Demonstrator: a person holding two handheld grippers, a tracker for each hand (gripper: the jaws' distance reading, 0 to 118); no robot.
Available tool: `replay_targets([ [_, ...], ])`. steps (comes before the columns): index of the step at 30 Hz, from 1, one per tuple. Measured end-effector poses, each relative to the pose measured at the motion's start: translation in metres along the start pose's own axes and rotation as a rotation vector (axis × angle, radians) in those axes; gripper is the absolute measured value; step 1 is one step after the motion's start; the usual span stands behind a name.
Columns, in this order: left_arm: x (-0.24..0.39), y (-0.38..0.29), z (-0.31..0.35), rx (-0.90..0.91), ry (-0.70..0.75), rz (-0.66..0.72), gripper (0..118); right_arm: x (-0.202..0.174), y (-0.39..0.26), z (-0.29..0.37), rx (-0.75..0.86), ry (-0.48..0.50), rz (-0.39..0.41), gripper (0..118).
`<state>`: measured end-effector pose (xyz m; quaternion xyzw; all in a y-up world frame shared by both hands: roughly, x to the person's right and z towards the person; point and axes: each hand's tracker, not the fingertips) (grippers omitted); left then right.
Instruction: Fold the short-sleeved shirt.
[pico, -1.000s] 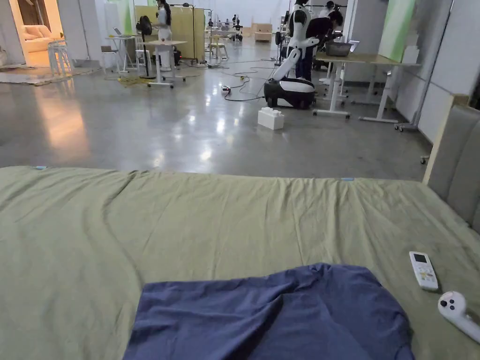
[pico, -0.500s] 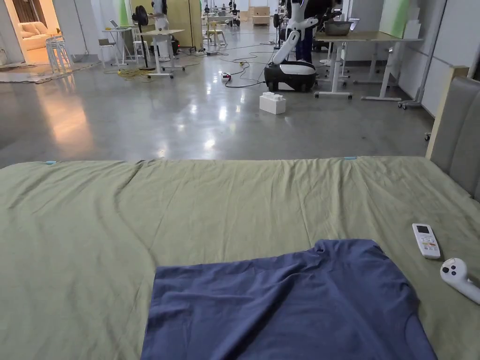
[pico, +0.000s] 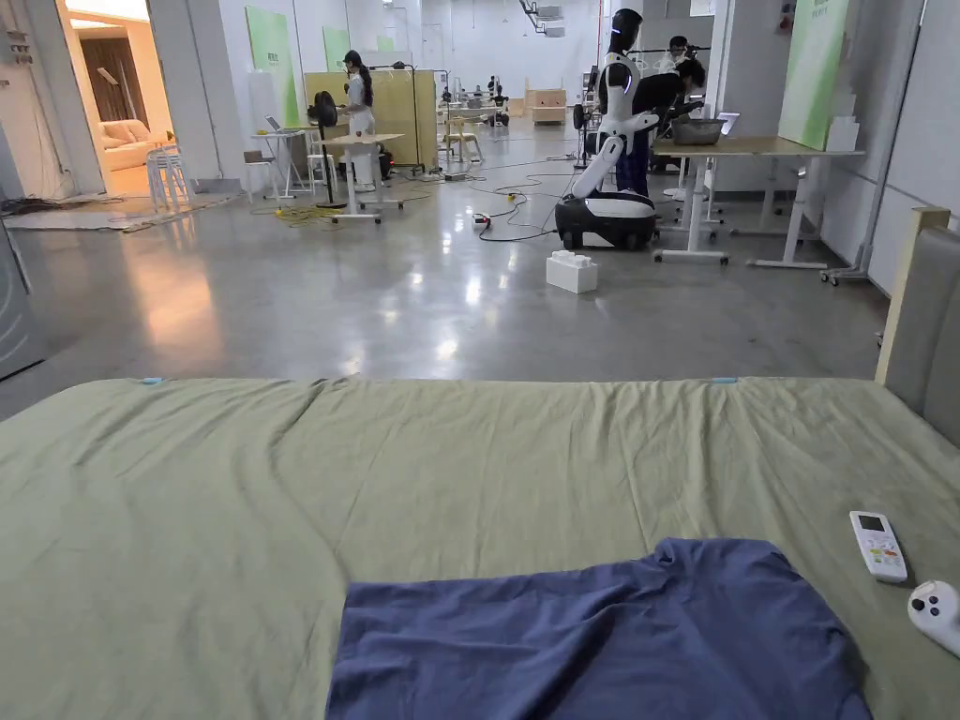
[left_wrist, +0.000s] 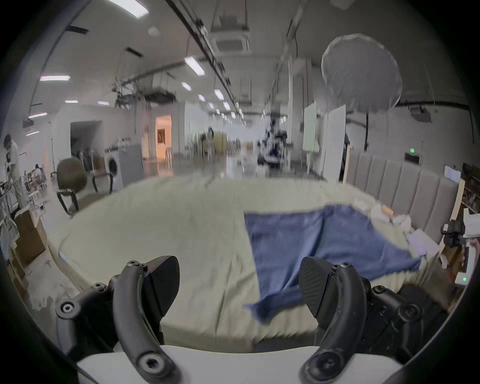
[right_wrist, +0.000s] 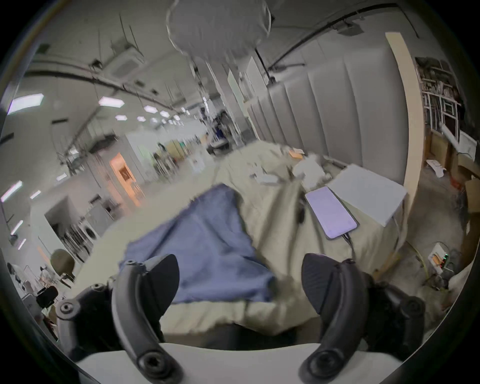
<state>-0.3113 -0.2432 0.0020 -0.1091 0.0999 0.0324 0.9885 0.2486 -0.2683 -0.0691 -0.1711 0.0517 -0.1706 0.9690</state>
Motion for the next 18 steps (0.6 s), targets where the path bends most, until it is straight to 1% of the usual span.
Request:
replay_targets([
  [3,0.025,0.016,0.011,0.027,0.034,0.022,96,-0.033,0.004,0.001,-0.002,0.058,0.123,99],
  [5,0.037,0.022,0.017,0.020,0.036,0.022,96,-0.058,0.006,-0.004,-0.008,0.075,0.207,99],
  [7,0.049,0.028,0.028,0.045,0.075,-0.012,95,-0.073,0.008,-0.003,-0.031,0.103,0.269,98],
  [8,0.053,0.033,0.034,0.062,0.098,-0.032,93,-0.078,0.010,-0.006,-0.033,0.116,0.286,96],
  [10,0.055,0.036,0.042,0.063,0.076,-0.071,76,-0.087,0.014,-0.003,-0.018,0.144,0.288,74],
  [12,0.057,0.043,0.048,0.064,0.053,-0.094,59,-0.091,0.018,-0.003,-0.010,0.182,0.287,41],
  [13,0.057,0.041,0.053,0.065,0.045,-0.105,52,-0.093,0.021,-0.002,-0.002,0.198,0.284,35],
  [14,0.058,0.043,0.055,0.070,0.045,-0.119,42,-0.095,0.023,-0.001,0.003,0.213,0.284,30],
  [15,0.058,0.043,0.057,0.079,0.046,-0.129,18,-0.096,0.024,-0.001,0.007,0.221,0.288,23],
  [16,0.057,0.043,0.060,0.103,0.041,-0.135,6,-0.097,0.023,0.001,0.025,0.217,0.296,16],
  [17,0.056,0.043,0.061,0.105,0.014,-0.124,6,-0.099,0.024,0.002,0.040,0.208,0.301,6],
  [18,0.056,0.043,0.062,0.101,0.005,-0.111,2,-0.099,0.026,0.001,0.036,0.207,0.301,1],
])
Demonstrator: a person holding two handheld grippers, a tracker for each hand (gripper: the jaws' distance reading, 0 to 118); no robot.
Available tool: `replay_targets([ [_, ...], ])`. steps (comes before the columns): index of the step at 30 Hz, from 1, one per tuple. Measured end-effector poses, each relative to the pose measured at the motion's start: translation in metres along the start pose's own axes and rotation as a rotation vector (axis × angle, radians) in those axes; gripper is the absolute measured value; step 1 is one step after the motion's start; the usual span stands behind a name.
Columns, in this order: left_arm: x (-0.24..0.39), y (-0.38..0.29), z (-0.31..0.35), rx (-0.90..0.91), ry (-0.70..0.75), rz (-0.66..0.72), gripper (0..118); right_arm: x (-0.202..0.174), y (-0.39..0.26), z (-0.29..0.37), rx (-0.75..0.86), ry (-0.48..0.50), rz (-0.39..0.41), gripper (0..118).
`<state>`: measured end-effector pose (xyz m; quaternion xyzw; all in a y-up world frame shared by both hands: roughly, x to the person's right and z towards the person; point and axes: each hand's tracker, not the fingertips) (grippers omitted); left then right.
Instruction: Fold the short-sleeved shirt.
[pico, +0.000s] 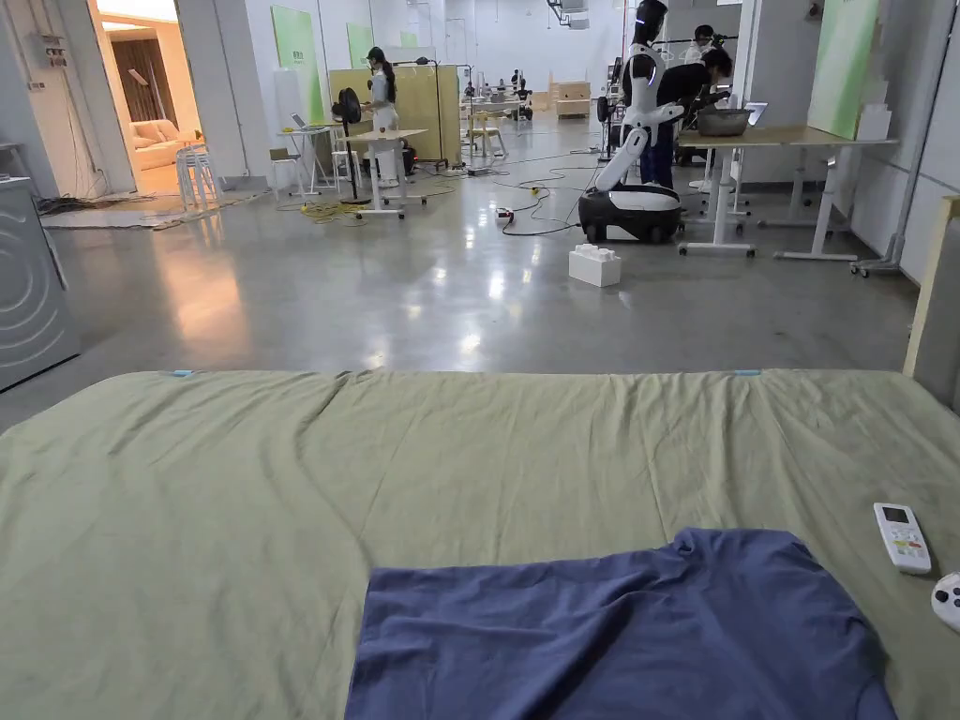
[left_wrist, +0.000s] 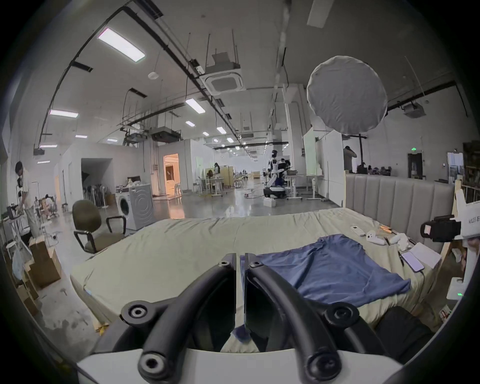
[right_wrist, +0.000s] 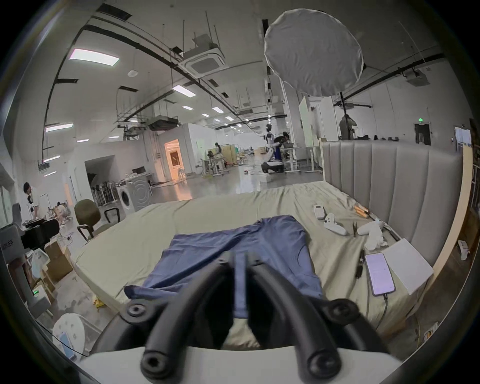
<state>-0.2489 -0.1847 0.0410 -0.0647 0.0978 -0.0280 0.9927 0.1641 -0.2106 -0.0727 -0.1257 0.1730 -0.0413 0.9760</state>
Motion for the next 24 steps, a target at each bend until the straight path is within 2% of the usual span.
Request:
replay_targets([
  [3,0.002,0.003,-0.006,-0.027,-0.012,0.039,1,-0.002,0.000,0.001,-0.002,-0.006,-0.005,0],
  [12,0.005,-0.010,-0.027,-0.080,-0.073,0.010,0,0.000,-0.005,-0.001,-0.030,0.008,-0.009,0],
  [16,-0.010,-0.035,-0.057,-0.153,-0.101,0.081,0,0.006,-0.016,-0.007,-0.084,0.043,-0.088,0],
  [18,-0.021,-0.051,-0.080,-0.217,-0.122,0.127,0,0.007,-0.020,-0.009,-0.106,0.040,-0.100,0],
  [20,-0.033,-0.077,-0.103,-0.261,-0.223,0.184,0,0.009,-0.024,-0.011,-0.124,0.032,-0.101,0],
  [21,-0.038,-0.089,-0.111,-0.290,-0.240,0.200,9,0.009,-0.026,-0.012,-0.132,0.031,-0.101,0],
  [22,-0.039,-0.102,-0.123,-0.339,-0.235,0.199,26,0.009,-0.027,-0.012,-0.147,0.027,-0.100,0],
  [23,-0.040,-0.118,-0.133,-0.383,-0.227,0.180,50,0.010,-0.029,-0.012,-0.161,0.022,-0.098,0],
  [24,-0.041,-0.130,-0.141,-0.413,-0.234,0.160,79,0.010,-0.031,-0.012,-0.174,0.020,-0.095,0],
])
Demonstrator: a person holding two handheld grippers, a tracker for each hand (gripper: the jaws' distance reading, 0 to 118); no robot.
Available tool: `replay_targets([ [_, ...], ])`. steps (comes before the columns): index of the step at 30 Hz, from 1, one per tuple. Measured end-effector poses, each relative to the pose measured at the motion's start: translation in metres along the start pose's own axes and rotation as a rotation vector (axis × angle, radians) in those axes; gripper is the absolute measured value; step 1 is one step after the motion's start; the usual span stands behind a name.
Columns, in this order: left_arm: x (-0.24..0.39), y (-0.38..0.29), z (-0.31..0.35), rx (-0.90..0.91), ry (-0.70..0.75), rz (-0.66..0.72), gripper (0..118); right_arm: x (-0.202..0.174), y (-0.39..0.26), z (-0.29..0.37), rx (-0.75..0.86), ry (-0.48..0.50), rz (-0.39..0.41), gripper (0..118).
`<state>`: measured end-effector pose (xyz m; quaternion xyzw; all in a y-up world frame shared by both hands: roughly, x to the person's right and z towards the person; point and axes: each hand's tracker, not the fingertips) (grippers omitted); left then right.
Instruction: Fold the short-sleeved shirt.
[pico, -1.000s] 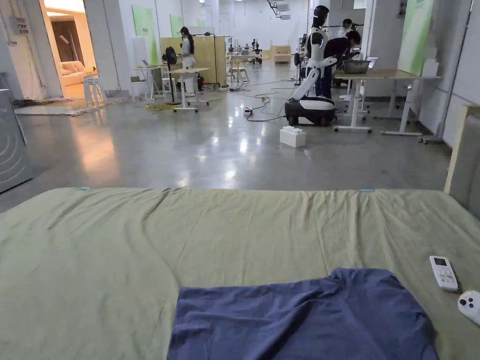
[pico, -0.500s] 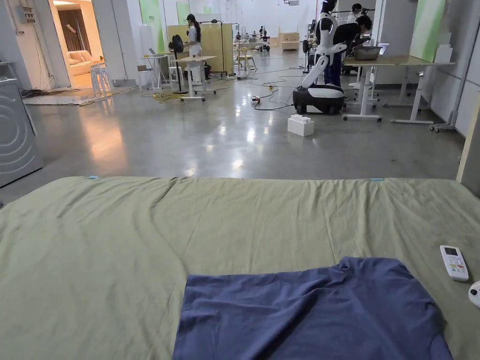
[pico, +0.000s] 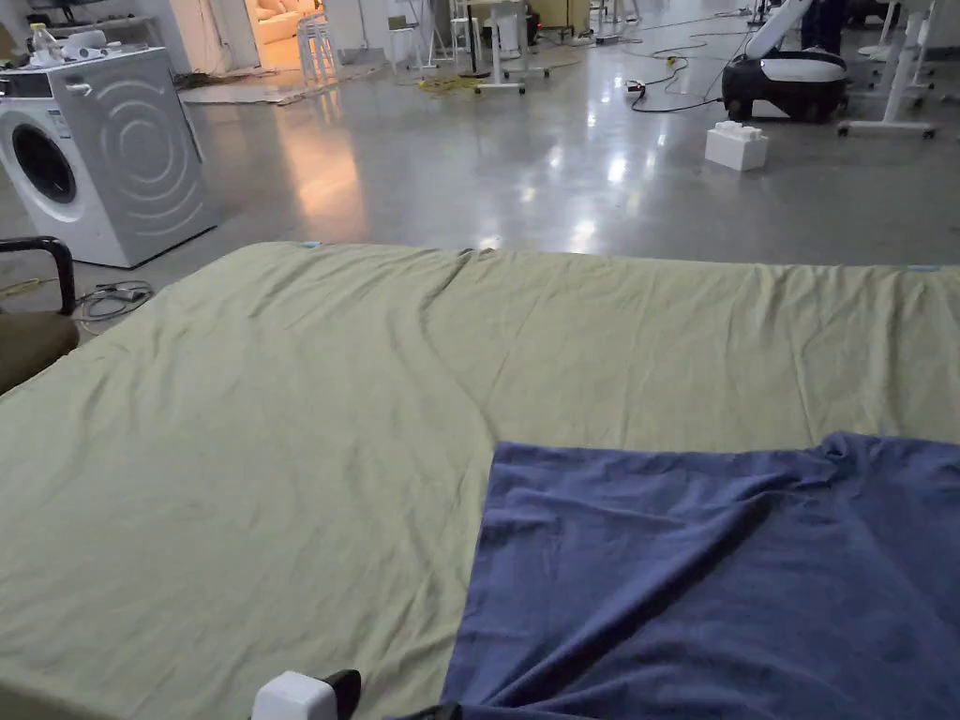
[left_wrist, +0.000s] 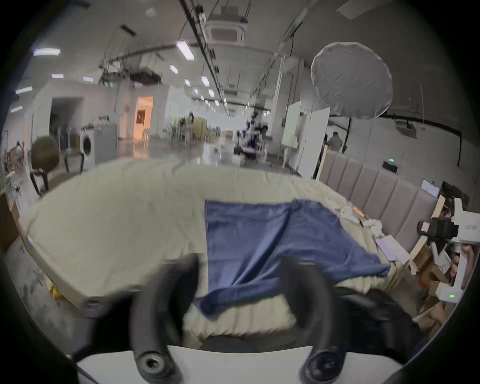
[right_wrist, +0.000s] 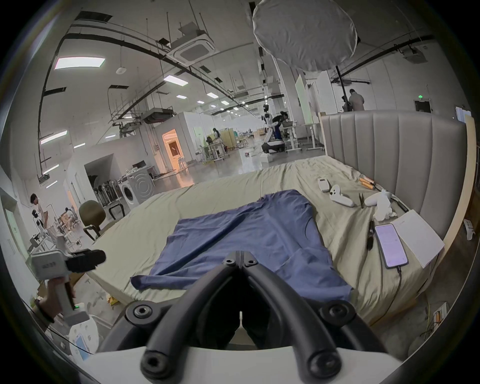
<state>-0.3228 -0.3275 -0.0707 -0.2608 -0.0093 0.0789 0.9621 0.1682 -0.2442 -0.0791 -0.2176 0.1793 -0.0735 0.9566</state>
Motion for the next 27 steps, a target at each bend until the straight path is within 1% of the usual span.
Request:
replay_targets([
  [1,-0.007,-0.008,-0.014,-0.045,-0.008,0.005,85,0.001,-0.002,-0.001,-0.016,-0.003,0.003,0],
  [3,-0.014,-0.023,-0.039,-0.127,-0.004,0.011,85,-0.001,-0.004,-0.002,-0.047,-0.018,0.008,0],
  [5,-0.024,-0.036,-0.061,-0.169,-0.028,0.055,85,-0.001,-0.008,-0.003,-0.070,-0.033,0.002,0],
  [6,-0.030,-0.040,-0.068,-0.153,-0.068,0.086,85,-0.002,-0.009,-0.004,-0.077,-0.037,-0.004,0],
  [7,-0.037,-0.042,-0.079,-0.192,-0.129,0.113,84,-0.002,-0.011,-0.006,-0.081,-0.041,-0.011,0],
  [8,-0.042,-0.041,-0.085,-0.250,-0.120,0.086,81,-0.001,-0.013,-0.007,-0.084,-0.039,-0.018,0],
  [9,-0.040,-0.040,-0.087,-0.252,-0.052,0.040,73,-0.002,-0.014,-0.008,-0.088,-0.038,-0.022,0],
  [10,-0.040,-0.040,-0.089,-0.258,-0.015,0.001,62,-0.003,-0.015,-0.010,-0.093,-0.043,-0.024,0],
  [12,-0.045,-0.038,-0.088,-0.243,-0.036,0.020,30,-0.006,-0.016,-0.012,-0.098,-0.051,-0.023,0],
  [13,-0.044,-0.037,-0.088,-0.242,-0.092,0.061,24,-0.007,-0.017,-0.013,-0.100,-0.050,-0.024,0],
  [15,-0.038,-0.040,-0.090,-0.272,-0.058,-0.010,17,-0.008,-0.017,-0.015,-0.104,-0.043,-0.028,0],
  [16,-0.034,-0.042,-0.091,-0.286,-0.051,-0.064,16,-0.008,-0.017,-0.016,-0.106,-0.040,-0.027,0],
  [18,-0.027,-0.045,-0.096,-0.309,-0.027,-0.124,16,-0.005,-0.016,-0.019,-0.109,-0.039,-0.024,0],
  [20,-0.023,-0.041,-0.105,-0.352,-0.017,-0.140,16,0.001,-0.015,-0.020,-0.105,-0.062,0.012,0],
  [22,-0.024,-0.036,-0.109,-0.384,-0.022,-0.130,16,0.014,-0.015,-0.020,-0.099,-0.106,0.027,0],
  [24,-0.026,-0.030,-0.112,-0.404,-0.025,-0.128,16,0.037,-0.017,-0.022,-0.084,-0.160,-0.024,1],
  [25,-0.028,-0.030,-0.113,-0.409,-0.031,-0.123,16,0.052,-0.019,-0.025,-0.082,-0.190,-0.066,4],
  [26,-0.029,-0.029,-0.113,-0.414,-0.035,-0.109,16,0.074,-0.028,-0.026,-0.095,-0.239,-0.113,16],
  [27,-0.030,-0.028,-0.114,-0.417,-0.036,-0.095,16,0.086,-0.032,-0.029,-0.105,-0.278,-0.143,50],
])
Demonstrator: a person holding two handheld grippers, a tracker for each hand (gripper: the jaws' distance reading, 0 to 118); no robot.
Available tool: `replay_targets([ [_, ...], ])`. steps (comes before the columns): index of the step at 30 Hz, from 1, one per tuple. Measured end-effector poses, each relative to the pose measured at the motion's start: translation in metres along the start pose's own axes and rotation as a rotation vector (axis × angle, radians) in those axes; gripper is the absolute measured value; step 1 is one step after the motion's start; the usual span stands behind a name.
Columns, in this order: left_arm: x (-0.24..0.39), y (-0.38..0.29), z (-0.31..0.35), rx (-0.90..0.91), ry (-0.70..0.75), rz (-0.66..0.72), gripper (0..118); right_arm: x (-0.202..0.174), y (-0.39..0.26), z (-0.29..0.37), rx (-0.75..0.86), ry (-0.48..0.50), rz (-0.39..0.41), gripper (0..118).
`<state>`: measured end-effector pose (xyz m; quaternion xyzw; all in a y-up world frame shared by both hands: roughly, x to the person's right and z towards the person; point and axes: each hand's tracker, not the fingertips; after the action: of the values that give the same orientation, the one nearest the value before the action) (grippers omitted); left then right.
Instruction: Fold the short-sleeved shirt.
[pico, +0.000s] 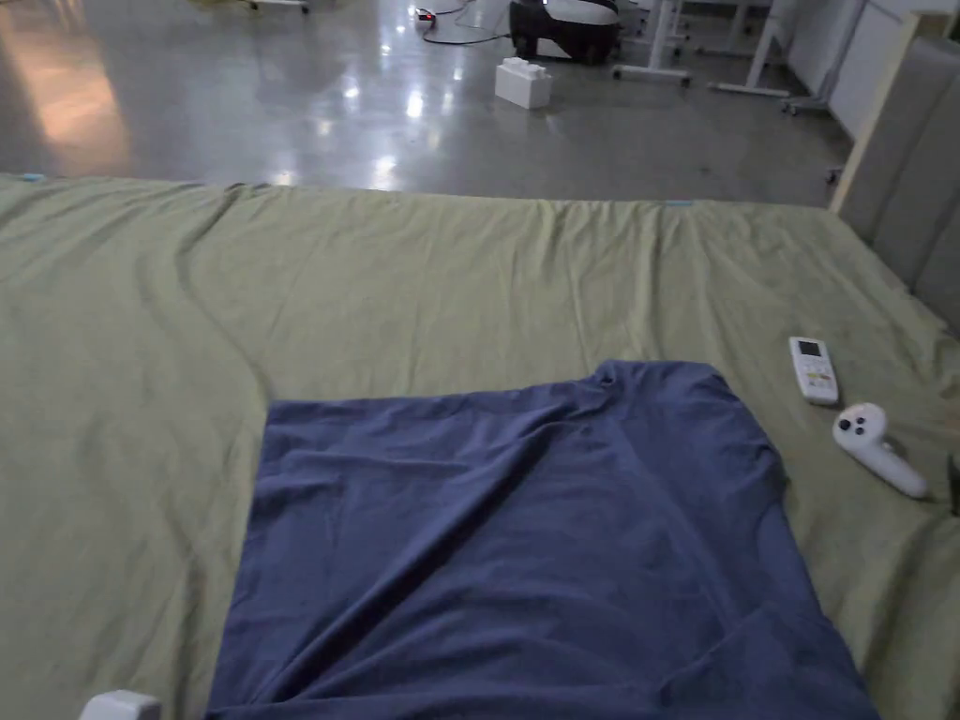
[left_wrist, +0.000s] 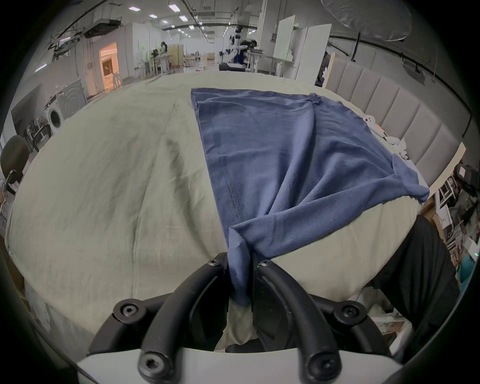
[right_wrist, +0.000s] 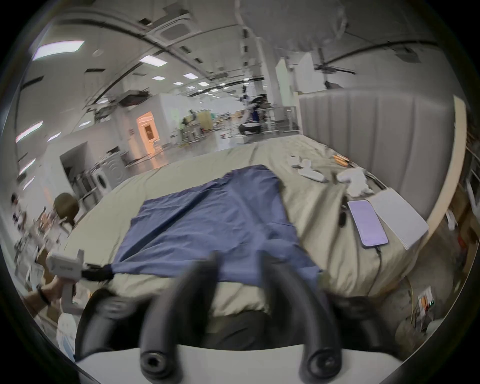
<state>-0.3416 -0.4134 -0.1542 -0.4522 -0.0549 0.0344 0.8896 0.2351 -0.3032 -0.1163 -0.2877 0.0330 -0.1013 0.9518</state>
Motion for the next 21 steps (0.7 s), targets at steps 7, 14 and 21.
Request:
replay_targets([
  [7,0.002,-0.003,0.001,0.008,0.007,0.051,16,0.050,-0.031,-0.044,-0.132,-0.101,0.109,83],
  [14,0.007,-0.004,0.001,0.013,0.024,0.057,16,0.043,-0.053,-0.083,-0.169,-0.003,0.157,83],
  [21,0.024,-0.007,0.003,0.018,0.065,0.022,16,0.055,-0.059,-0.097,-0.127,0.069,0.031,30],
])
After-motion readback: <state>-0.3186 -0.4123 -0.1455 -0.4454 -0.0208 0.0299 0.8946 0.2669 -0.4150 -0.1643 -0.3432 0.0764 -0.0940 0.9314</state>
